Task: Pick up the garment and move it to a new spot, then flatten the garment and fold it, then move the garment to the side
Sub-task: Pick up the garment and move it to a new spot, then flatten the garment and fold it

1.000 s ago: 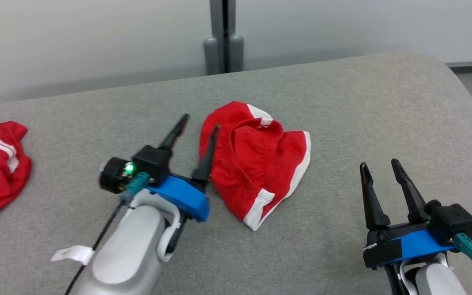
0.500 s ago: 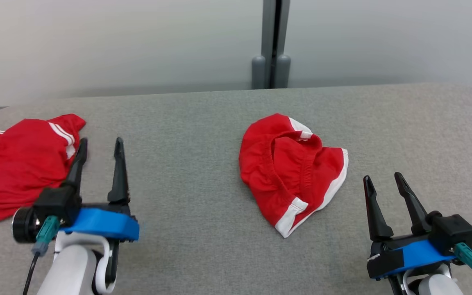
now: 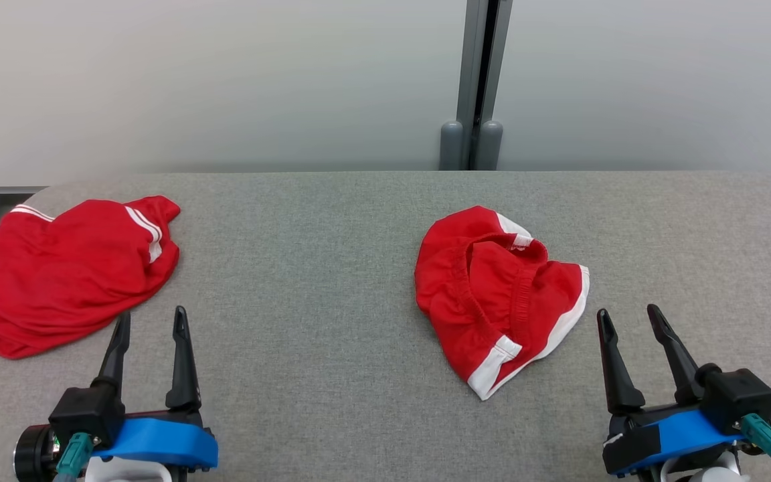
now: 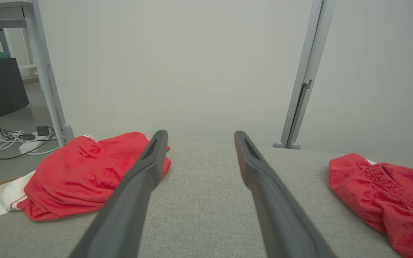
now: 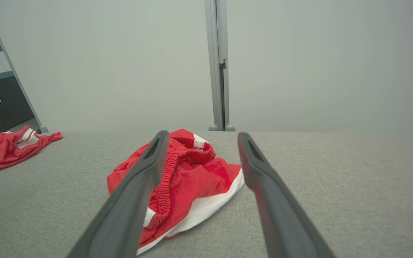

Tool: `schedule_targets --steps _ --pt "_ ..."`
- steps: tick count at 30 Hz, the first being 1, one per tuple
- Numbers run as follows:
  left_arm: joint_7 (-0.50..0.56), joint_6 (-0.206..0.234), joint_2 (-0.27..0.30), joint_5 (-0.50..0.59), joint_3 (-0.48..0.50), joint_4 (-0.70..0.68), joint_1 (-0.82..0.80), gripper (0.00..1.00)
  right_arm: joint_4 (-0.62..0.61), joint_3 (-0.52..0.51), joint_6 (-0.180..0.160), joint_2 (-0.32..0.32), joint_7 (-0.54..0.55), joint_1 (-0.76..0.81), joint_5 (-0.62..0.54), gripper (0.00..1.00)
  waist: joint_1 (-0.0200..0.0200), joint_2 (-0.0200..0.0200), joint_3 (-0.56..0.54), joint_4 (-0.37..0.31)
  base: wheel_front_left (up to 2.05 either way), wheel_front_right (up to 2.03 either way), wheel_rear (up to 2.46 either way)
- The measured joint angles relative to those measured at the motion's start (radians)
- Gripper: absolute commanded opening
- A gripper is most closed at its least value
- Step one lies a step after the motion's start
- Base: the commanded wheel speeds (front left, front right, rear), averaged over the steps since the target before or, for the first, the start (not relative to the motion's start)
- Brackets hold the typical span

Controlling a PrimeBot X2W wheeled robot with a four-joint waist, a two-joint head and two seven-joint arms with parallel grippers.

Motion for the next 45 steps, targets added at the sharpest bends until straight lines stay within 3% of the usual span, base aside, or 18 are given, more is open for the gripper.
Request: schedule_targets --steps 24,31,37,45 --pt "0.0 -0.036 -0.042 0.061 0.051 -0.005 0.028 1.0 0.019 0.006 0.0 0.0 0.0 0.018 -0.004 1.0 0.0001 0.0 -0.017 0.0 0.0 0.0 0.0" --pt "0.0 -0.05 -0.054 0.077 0.053 -0.006 0.026 1.0 0.045 0.065 0.0 0.0 0.011 -0.029 -0.028 1.0 0.0001 0.0 -0.009 0.012 0.0 0.0 0.0" --pt "0.0 -0.064 -0.07 0.09 0.043 -0.001 -0.007 1.0 0.129 0.119 0.0 0.0 0.035 -0.114 -0.074 1.0 0.0001 0.0 0.018 0.034 0.0 0.0 0.0" --pt "0.0 -0.085 -0.09 0.102 0.033 0.01 -0.035 1.0 0.347 0.158 0.0 0.0 0.041 -0.197 -0.135 1.0 0.0003 0.0 0.056 0.075 0.0 0.0 0.0"
